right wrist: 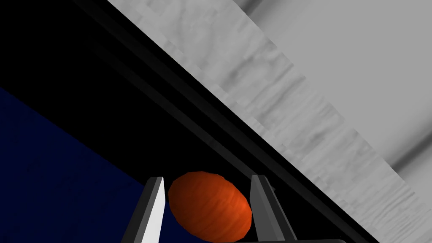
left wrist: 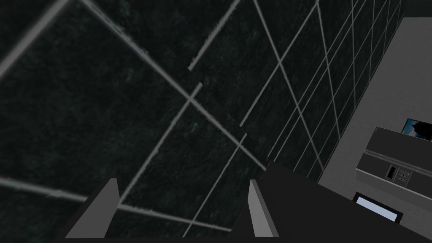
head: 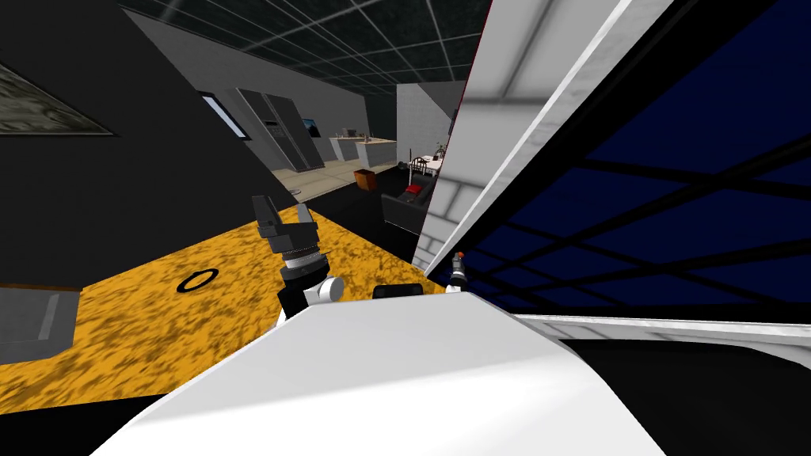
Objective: Push the door open
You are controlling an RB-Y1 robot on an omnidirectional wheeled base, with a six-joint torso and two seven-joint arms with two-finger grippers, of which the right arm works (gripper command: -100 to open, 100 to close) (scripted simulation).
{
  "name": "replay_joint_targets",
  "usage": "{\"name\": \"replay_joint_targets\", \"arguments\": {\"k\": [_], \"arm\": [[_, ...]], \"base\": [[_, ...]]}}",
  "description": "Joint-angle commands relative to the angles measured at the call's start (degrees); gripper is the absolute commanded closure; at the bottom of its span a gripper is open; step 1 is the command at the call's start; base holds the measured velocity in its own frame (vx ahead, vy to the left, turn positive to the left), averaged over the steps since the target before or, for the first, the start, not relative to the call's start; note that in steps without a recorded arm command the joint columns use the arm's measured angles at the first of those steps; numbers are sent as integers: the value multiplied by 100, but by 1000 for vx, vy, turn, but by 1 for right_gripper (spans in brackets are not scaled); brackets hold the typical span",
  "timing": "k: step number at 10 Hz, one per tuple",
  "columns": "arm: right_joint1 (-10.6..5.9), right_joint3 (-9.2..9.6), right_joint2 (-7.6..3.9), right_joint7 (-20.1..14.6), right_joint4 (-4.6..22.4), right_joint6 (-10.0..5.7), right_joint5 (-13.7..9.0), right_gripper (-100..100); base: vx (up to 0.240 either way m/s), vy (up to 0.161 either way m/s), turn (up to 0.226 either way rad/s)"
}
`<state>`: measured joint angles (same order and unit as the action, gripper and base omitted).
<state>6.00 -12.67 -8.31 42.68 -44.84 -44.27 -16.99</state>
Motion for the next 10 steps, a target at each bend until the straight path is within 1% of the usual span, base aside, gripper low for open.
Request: {"name": "replay_joint_targets", "arguments": {"k": [1,2,3,5,6,9,10], "arm": [[98,-48,-61,-212,22,-54,-119,100],[141,-34,-58,-352,-4,-94,-186,100],[141,-34,-58,-352,-4,-94,-186,100],[141,-34,-58,-352,-4,-94,-186,100],[183,-21,-54,-492,-30,-134,-253,100],[317,22,-41,-937,-114,-262,-466,100],[317,22,-41,-937,-114,-262,-466,100]], "base": [[-53,-32,152],[-64,-22,178],[-46,-22,67],[-6,3,-8],[-25,-10,112],[-76,-47,220],[-50,-14,82]]}}
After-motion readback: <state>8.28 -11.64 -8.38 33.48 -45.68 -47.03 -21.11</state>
